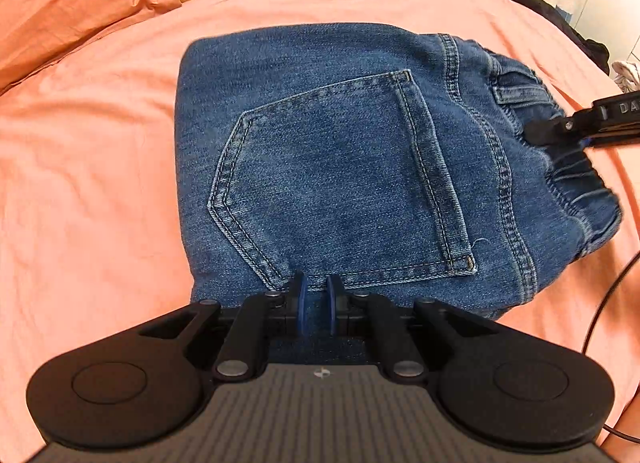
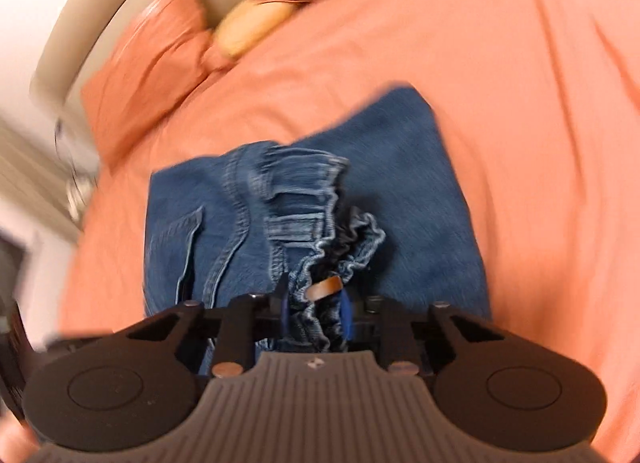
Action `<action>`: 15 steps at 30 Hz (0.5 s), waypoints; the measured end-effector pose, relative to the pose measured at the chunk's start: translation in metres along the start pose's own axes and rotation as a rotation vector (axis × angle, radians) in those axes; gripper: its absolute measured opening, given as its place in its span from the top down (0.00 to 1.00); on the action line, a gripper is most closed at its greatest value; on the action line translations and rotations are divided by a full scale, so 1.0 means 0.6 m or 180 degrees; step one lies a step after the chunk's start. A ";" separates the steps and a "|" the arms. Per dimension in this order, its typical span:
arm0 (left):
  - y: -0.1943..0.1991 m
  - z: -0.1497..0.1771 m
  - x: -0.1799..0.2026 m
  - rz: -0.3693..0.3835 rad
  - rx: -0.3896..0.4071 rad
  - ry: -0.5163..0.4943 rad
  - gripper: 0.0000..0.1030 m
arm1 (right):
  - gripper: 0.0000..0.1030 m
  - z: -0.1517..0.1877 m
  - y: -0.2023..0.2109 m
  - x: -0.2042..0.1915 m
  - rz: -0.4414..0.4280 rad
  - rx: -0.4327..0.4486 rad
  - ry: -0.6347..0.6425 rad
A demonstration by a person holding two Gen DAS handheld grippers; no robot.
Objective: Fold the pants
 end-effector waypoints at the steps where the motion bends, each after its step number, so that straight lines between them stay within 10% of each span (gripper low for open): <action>1: 0.005 0.000 0.000 -0.0015 0.0036 -0.0001 0.89 | 0.89 -0.004 0.009 -0.019 0.0048 0.0023 0.0132; 10: 0.088 -0.041 -0.055 -0.0143 0.0538 0.0183 0.83 | 0.89 -0.104 0.080 -0.186 -0.0032 0.0214 0.0967; 15: 0.104 -0.051 -0.102 -0.0291 0.0635 0.0271 0.83 | 0.90 -0.152 0.067 -0.138 0.0294 0.0229 0.0812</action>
Point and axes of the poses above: each gripper's, at about its wrist camera, not at the fingertips, and y roughly against the way its jaws point, x to its right, z to its underside, the point moved 2 cm from there along -y, roughly the way its jaws point, and after that the axes turned 12 degrees about -y, right-handed, at the moved point
